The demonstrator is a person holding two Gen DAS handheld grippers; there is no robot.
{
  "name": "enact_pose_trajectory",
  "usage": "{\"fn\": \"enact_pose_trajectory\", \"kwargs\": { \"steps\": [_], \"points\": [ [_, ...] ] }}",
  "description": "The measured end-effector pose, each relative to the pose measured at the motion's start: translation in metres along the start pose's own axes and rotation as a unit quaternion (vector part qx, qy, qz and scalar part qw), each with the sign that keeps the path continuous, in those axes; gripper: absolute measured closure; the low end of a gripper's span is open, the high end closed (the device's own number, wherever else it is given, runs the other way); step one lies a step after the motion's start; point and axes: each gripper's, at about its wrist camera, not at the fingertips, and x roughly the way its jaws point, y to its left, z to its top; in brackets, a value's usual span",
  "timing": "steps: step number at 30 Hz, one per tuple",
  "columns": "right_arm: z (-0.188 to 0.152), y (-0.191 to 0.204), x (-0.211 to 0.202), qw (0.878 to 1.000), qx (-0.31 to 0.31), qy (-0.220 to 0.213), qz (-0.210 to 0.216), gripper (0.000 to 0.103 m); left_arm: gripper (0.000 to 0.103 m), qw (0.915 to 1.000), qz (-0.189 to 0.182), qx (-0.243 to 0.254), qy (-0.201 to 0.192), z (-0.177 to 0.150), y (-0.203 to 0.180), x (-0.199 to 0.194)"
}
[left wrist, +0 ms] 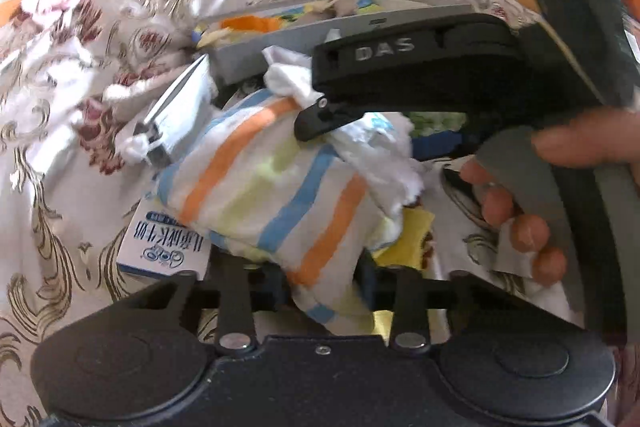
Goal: Organize soft objects
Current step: 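Grasp the striped towel with the left tool while the right grasps the whale-print cloth, then carry the towel and whale cloth into the grey tray and open both tools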
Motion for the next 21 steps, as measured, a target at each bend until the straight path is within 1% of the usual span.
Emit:
{"fn": "enact_pose_trajectory", "kwargs": {
  "steps": [1, 3, 5, 6, 7, 9, 10, 12, 15, 18, 21],
  "points": [
    [0.0, -0.002, -0.001, 1.0, 0.006, -0.002, 0.0, 0.014, 0.074, 0.9999, 0.005, 0.014, -0.007, -0.001, -0.004, -0.002],
    [0.002, -0.006, -0.003, 1.0, 0.021, -0.005, 0.0, 0.022, 0.08, 0.9989, 0.013, 0.04, -0.019, -0.004, -0.012, -0.006],
    [0.003, -0.01, -0.005, 0.999, 0.035, -0.008, 0.0, 0.029, 0.084, 0.9979, 0.017, 0.056, -0.029, -0.006, -0.017, -0.009],
    [0.004, -0.011, -0.007, 0.999, 0.04, -0.01, 0.001, 0.035, 0.085, 0.9976, 0.017, 0.058, -0.034, -0.006, -0.017, -0.011],
    [0.004, -0.012, -0.008, 0.999, 0.043, -0.013, 0.0, 0.038, 0.085, 0.9974, 0.017, 0.058, -0.04, -0.006, -0.018, -0.013],
    [0.005, -0.012, -0.011, 0.999, 0.043, -0.02, -0.005, 0.051, 0.087, 0.997, 0.018, 0.055, -0.052, -0.006, -0.018, -0.018],
    [0.005, -0.011, -0.013, 0.999, 0.041, -0.023, -0.009, 0.054, 0.087, 0.9967, 0.019, 0.053, -0.058, -0.005, -0.018, -0.02],
    [0.005, -0.011, -0.016, 0.999, 0.038, -0.028, -0.016, 0.064, 0.089, 0.9961, 0.023, 0.052, -0.068, -0.005, -0.017, -0.024],
    [0.004, -0.01, -0.022, 0.999, 0.031, -0.031, -0.031, 0.072, 0.09, 0.9952, 0.029, 0.048, -0.08, -0.006, -0.017, -0.03],
    [0.001, -0.009, -0.029, 0.998, 0.026, -0.037, -0.036, 0.075, 0.09, 0.9957, 0.041, 0.034, -0.076, -0.007, -0.012, -0.035],
    [-0.002, -0.008, -0.038, 0.998, 0.021, -0.04, -0.042, 0.076, 0.09, 0.9966, 0.046, -0.001, -0.068, -0.009, -0.001, -0.044]
  ]
}}
